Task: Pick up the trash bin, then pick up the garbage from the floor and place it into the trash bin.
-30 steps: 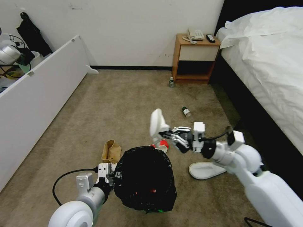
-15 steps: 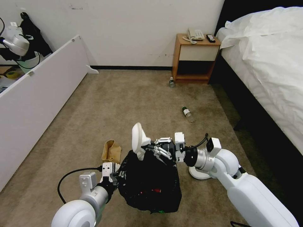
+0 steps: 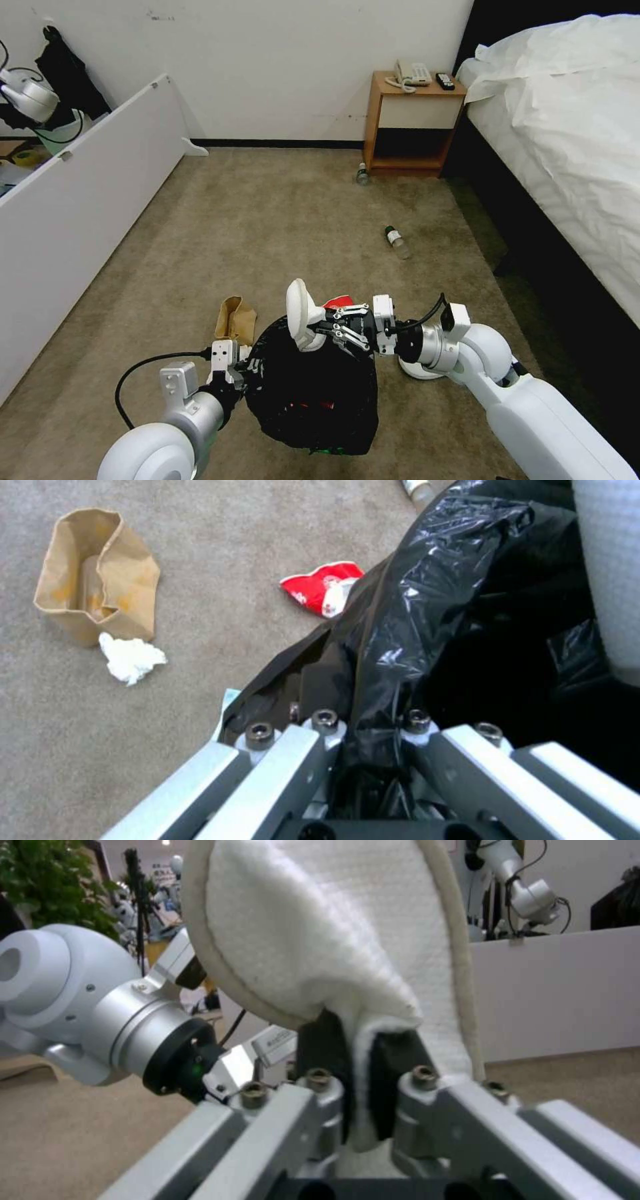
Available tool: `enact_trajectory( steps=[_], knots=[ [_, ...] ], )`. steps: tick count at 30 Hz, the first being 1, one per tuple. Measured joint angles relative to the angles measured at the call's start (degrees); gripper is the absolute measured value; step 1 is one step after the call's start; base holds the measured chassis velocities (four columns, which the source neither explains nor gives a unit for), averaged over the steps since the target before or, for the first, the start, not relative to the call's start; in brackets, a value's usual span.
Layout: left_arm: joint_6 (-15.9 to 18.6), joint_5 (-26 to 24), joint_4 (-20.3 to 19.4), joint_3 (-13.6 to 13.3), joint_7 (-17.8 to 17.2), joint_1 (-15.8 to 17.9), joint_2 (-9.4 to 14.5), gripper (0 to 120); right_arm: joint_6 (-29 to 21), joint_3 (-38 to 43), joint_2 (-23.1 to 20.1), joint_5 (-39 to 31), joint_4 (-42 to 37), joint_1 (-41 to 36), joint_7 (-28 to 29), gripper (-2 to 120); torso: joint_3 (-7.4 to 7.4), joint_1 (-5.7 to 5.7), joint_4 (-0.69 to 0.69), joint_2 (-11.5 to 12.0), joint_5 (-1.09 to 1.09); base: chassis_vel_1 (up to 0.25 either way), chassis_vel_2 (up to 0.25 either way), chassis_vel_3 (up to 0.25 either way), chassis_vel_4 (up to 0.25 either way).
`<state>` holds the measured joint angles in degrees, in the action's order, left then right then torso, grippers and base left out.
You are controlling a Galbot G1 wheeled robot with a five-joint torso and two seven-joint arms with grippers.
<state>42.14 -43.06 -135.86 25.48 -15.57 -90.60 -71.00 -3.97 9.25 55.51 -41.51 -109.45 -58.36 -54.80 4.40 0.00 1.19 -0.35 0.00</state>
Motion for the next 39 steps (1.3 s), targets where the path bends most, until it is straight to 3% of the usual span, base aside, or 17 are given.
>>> enact_trajectory(
  steps=[7,9,13,16,19,25,39],
  knots=[
    [0.0,0.0,-0.2,0.0,0.0,0.0,0.0,1,-0.2,0.1,-0.1,0.0,0.4,-0.1,-0.7,32,0.0,0.0,0.0,0.0,0.0,0.0,0.0,0.0,0.0],
    [0.0,-0.1,-0.2,0.0,0.1,0.0,0.0,1,-0.3,0.2,-0.1,-0.1,0.6,-0.1,-0.7,44,0.0,0.0,0.0,0.0,0.0,0.0,0.0,0.0,0.0],
    [0.0,-0.1,-0.2,0.0,0.1,0.1,0.0,1,-0.3,0.2,-0.1,-0.2,0.6,-0.2,-0.7,51,0.0,0.0,0.0,0.0,0.0,0.0,0.0,0.0,0.0],
    [0.0,-0.2,-0.2,0.0,0.2,0.2,0.0,1,-0.3,0.2,-0.1,-0.3,0.6,-0.4,-0.7,70,0.0,0.0,0.0,0.0,0.0,0.0,0.0,0.0,0.0],
    [0.0,-0.2,-0.2,0.0,0.2,0.2,0.0,1,-0.4,0.2,-0.1,-0.3,0.6,-0.5,-0.7,76,0.0,0.0,0.0,0.0,0.0,0.0,0.0,0.0,0.0],
    [0.0,-0.3,-0.1,0.0,0.3,0.2,0.0,1,-0.5,0.2,-0.2,-0.5,0.5,-0.9,-0.8,99,0.0,0.0,0.0,0.0,0.0,0.0,0.0,0.0,0.0],
    [0.0,-0.6,0.0,0.4,0.3,0.3,0.0,1,-0.5,0.3,-0.2,0.0,0.2,-2.0,-1.3,100,0.0,0.0,0.0,0.0,0.0,0.0,0.0,0.0,0.0]
  ],
)
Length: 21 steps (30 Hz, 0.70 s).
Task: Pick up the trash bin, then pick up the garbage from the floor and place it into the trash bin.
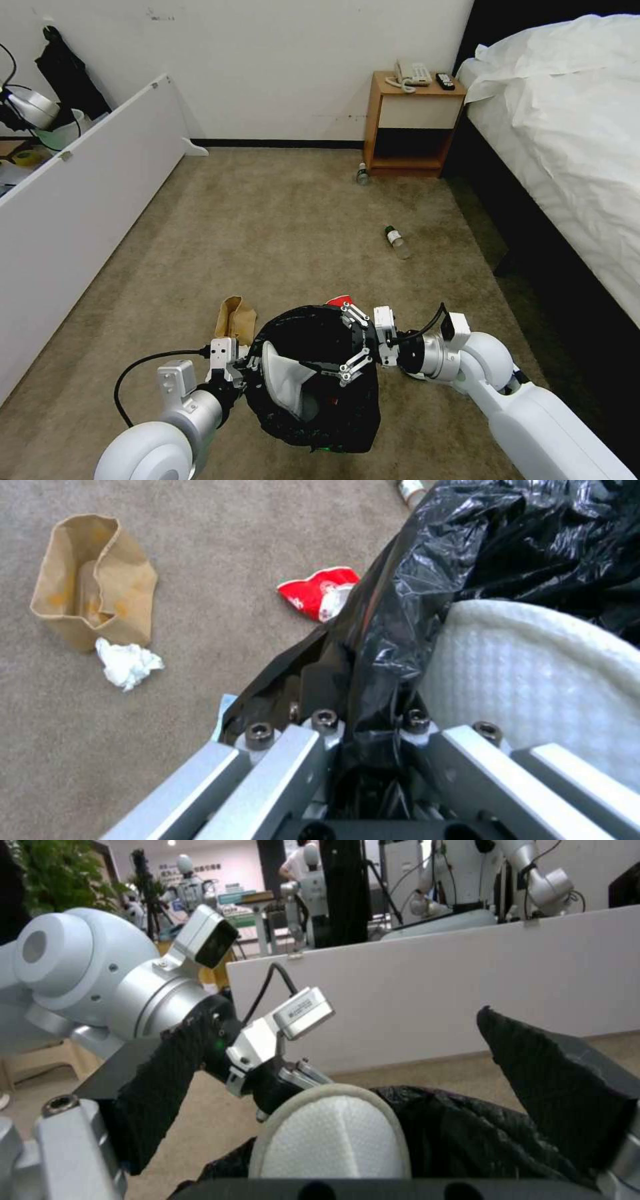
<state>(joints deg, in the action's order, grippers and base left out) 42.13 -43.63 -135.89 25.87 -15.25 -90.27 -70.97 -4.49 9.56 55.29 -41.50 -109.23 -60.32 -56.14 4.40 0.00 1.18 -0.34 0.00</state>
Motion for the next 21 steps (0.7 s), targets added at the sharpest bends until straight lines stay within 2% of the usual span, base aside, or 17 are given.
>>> enact_trajectory(
  steps=[5,7,8,9,10,11,12,13,14,16,17,20,21],
  knots=[
    [0.0,-0.5,0.0,1.0,-0.1,0.1,-0.1,1,-0.3,2.1,-0.3,-0.7,-1.4,-0.7,2.8,100,0.0,0.0,0.0,0.0,0.0,0.0,0.0,0.0,0.0],
    [0.0,-1.2,0.0,2.5,-0.5,0.1,-0.2,1,-1.3,5.1,-1.1,-1.6,-3.6,-2.4,8.7,100,0.0,0.0,0.0,0.0,0.0,0.0,0.0,0.0,0.0],
    [0.0,-1.2,0.0,2.5,-0.5,0.1,-0.2,1,-1.3,5.1,-1.1,-1.6,-3.6,-2.4,8.7,100,0.0,0.0,0.0,0.0,0.0,0.0,0.0,0.0,0.0],
    [0.0,-1.6,-0.1,3.4,-0.9,0.1,-0.2,1,-2.1,7.0,-1.9,-2.3,-5.5,-3.8,13.6,100,0.01,0.0,0.0,0.0,0.0,0.0,0.0,0.0,0.0],
    [0.0,-1.6,-0.1,3.4,-0.9,0.1,-0.2,1,-2.1,7.0,-1.9,-2.3,-5.5,-3.8,13.6,100,0.01,0.0,0.0,0.0,0.0,0.0,0.0,0.0,0.0],
    [0.0,-2.0,-0.3,4.1,-1.1,0.2,-0.2,1,-3.4,8.8,-2.6,-2.5,-7.7,-5.4,19.2,100,0.01,0.0,0.0,0.0,0.0,0.0,0.0,0.0,0.0],
    [0.0,-2.0,-0.3,4.1,-1.1,0.2,-0.2,1,-3.4,8.8,-2.6,-2.5,-7.7,-5.4,19.2,100,0.01,0.0,0.0,0.0,0.0,0.0,0.0,0.0,0.0],
    [0.0,-2.2,-0.5,4.6,-1.3,0.2,-0.3,1,-5.5,10.8,-3.2,-2.2,-10.1,-7.2,25.7,100,0.01,0.0,0.0,0.0,0.0,0.0,0.0,0.0,0.0],
    [0.0,-2.2,-0.5,4.6,-1.3,0.2,-0.3,1,-5.5,10.8,-3.2,-2.2,-10.1,-7.2,25.7,100,0.01,0.0,0.0,0.0,0.0,0.0,0.0,0.0,0.0],
    [0.0,-2.5,-0.8,5.2,-1.6,0.2,-0.6,1,-9.9,15.2,-4.1,0.5,-15.0,-12.0,38.3,100,0.01,0.0,0.01,0.0,0.0,0.0,0.0,0.0,0.0],
    [0.0,-2.5,-0.8,5.5,-1.8,0.3,-0.7,1,-11.6,17.0,-4.4,1.1,-16.9,-14.1,41.9,100,0.0,0.0,0.02,0.0,-0.01,0.0,0.0,0.0,0.0],
    [0.0,-2.6,-0.8,5.7,-2.0,0.4,-0.8,1,-12.8,18.2,-4.6,1.3,-18.0,-15.4,44.1,100,0.0,0.0,0.01,0.0,0.0,0.0,0.0,0.0,0.0],
    [0.0,-2.8,-0.9,6.1,-2.5,0.5,-0.9,1,-14.7,20.5,-4.8,1.8,-20.0,-17.9,47.4,100,0.0,0.0,0.01,0.0,0.0,0.0,0.0,0.0,0.0]
  ],
)
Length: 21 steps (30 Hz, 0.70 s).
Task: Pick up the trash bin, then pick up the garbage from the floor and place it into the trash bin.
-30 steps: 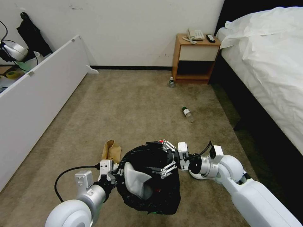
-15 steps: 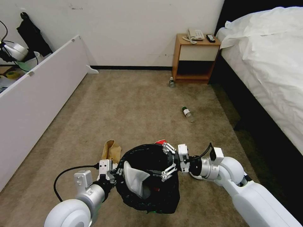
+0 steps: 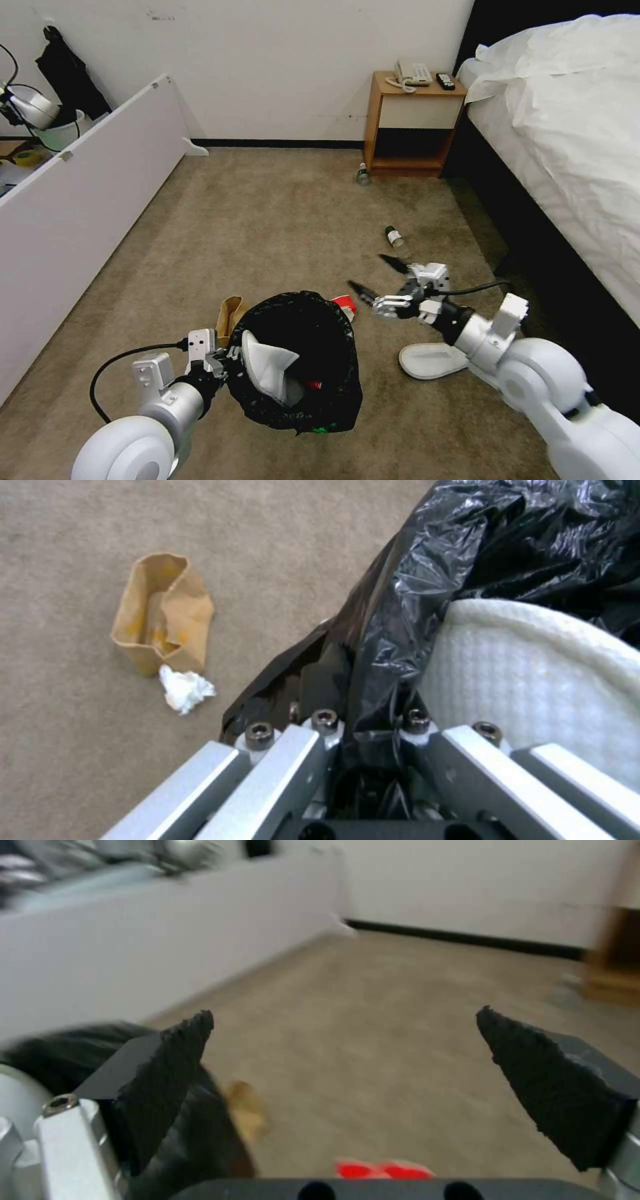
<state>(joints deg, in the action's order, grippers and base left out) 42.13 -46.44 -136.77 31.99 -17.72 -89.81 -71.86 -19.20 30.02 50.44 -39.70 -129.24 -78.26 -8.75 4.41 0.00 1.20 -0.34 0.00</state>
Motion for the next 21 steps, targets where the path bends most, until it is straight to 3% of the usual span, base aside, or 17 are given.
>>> enact_trajectory(
  steps=[8,14,21],
  knots=[
    [0.0,0.1,-1.3,2.4,-1.5,-0.2,-0.2,1,-5.5,8.5,-0.5,3.7,-3.8,-8.1,10.0,100,-0.01,0.0,-0.01,0.0,0.0,0.0,0.0,0.0,0.0],
    [0.0,0.1,-2.3,4.4,-2.2,-1.0,-0.9,1,-9.6,9.3,-0.6,4.5,-2.4,-9.8,14.8,100,-0.01,0.0,-0.01,0.0,0.0,0.0,0.0,0.0,0.0],
    [0.0,-0.2,-2.6,6.2,-2.2,-1.8,-1.0,1,-9.9,8.9,-0.3,4.5,-0.6,-10.1,14.7,100,-0.01,0.0,-0.02,0.0,0.0,0.0,0.0,0.0,0.0]
  ],
)
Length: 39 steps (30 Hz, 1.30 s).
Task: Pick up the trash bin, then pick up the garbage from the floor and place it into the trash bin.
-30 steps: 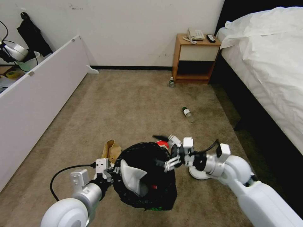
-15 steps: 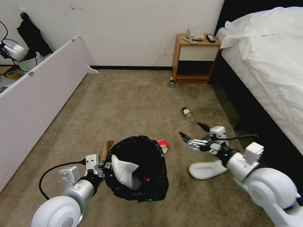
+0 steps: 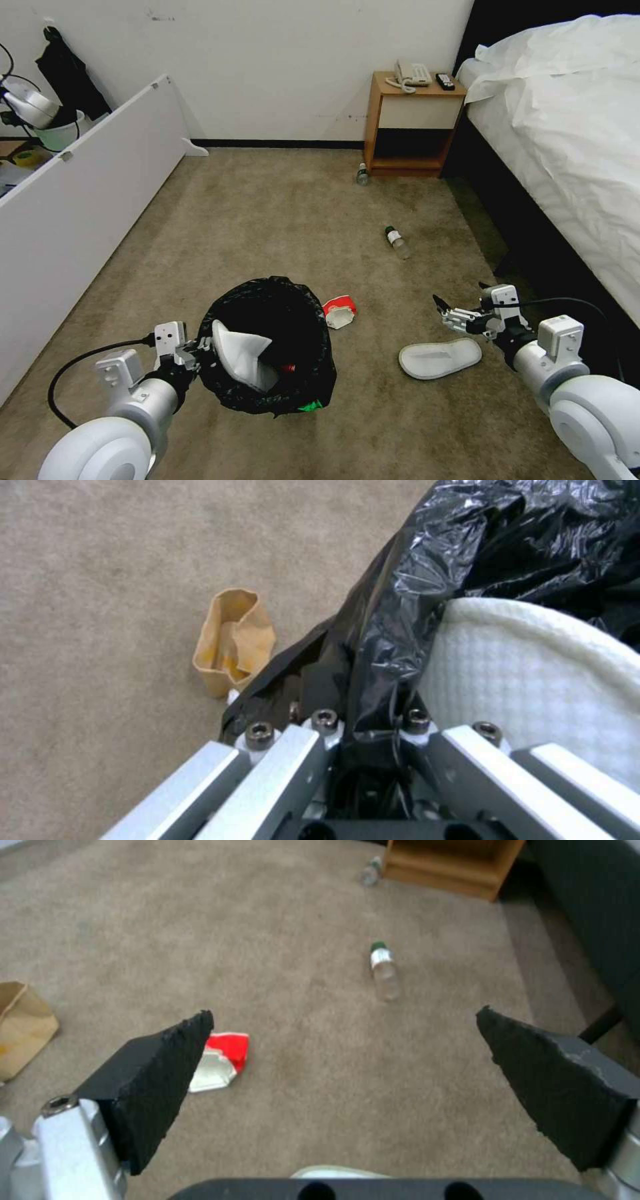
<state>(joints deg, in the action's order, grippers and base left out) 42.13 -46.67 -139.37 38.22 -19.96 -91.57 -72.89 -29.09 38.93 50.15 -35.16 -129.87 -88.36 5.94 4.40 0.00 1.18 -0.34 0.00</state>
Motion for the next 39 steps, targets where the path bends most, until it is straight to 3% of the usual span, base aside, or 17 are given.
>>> enact_trajectory(
  steps=[3,6,8,9,11,19,23,27,30,35,39],
  knots=[
    [0.0,-1.0,-0.1,2.1,0.0,-0.2,0.0,1,1.3,0.7,-0.8,-0.1,2.3,0.0,-3.8,100,0.0,0.0,0.0,0.0,0.0,0.0,0.0,0.0,0.0],
    [0.0,-1.1,-0.1,2.6,0.0,-0.3,0.0,1,1.3,1.5,-1.1,0.5,2.9,-0.3,-5.9,100,0.0,0.0,0.0,0.0,0.0,0.0,0.0,0.0,0.0],
    [0.0,-1.3,-0.1,3.2,0.0,-0.3,0.1,1,1.8,3.7,-2.1,3.5,4.5,-0.8,-13.4,100,0.0,0.0,0.01,0.0,0.0,0.0,0.0,0.0,0.0],
    [0.0,-1.3,-0.1,3.2,0.0,-0.3,0.1,1,1.8,3.7,-2.1,3.5,4.5,-0.8,-13.4,100,0.0,0.0,0.01,0.0,0.0,0.0,0.0,0.0,0.0],
    [0.0,-1.5,-0.1,3.7,0.0,-0.2,0.2,1,2.8,5.5,-3.2,6.9,6.4,-1.0,-19.8,100,0.0,0.0,0.01,0.0,0.01,0.0,0.0,0.0,0.0],
    [0.0,-1.4,-0.2,3.0,0.1,-0.3,-0.1,1,4.7,3.0,-5.5,11.2,12.9,2.7,-28.0,100,0.0,0.0,0.01,0.0,-0.01,0.0,0.0,0.0,0.0],
    [0.0,-1.2,-0.3,2.8,0.1,-0.3,-0.1,1,5.9,-1.7,-6.9,17.0,19.5,8.1,-35.8,100,0.01,0.0,0.0,0.0,-0.01,0.0,0.0,0.0,0.0],
    [0.0,-1.2,-0.3,2.8,0.1,-0.3,-0.1,1,6.6,-3.0,-7.5,20.4,22.0,10.0,-39.8,100,0.01,0.0,0.0,0.0,-0.01,0.0,0.0,0.0,0.0],
    [0.0,-1.2,-0.3,2.8,0.2,-0.1,-0.1,1,10.3,-5.0,-8.5,26.9,27.4,13.5,-47.2,100,0.01,0.0,0.0,0.0,0.0,0.0,0.0,0.0,0.0],
    [0.0,-1.2,-0.1,2.7,0.2,0.1,-0.1,1,14.4,-6.5,-8.6,31.5,31.9,15.9,-51.7,100,0.01,0.0,0.0,0.0,-0.01,0.0,0.0,0.0,0.0],
    [0.0,-1.2,0.3,2.6,0.3,0.4,-0.1,1,20.1,-7.2,-8.2,40.3,37.8,18.1,-56.7,100,0.01,0.0,0.01,0.0,-0.01,0.0,0.0,0.0,0.0]
  ],
)
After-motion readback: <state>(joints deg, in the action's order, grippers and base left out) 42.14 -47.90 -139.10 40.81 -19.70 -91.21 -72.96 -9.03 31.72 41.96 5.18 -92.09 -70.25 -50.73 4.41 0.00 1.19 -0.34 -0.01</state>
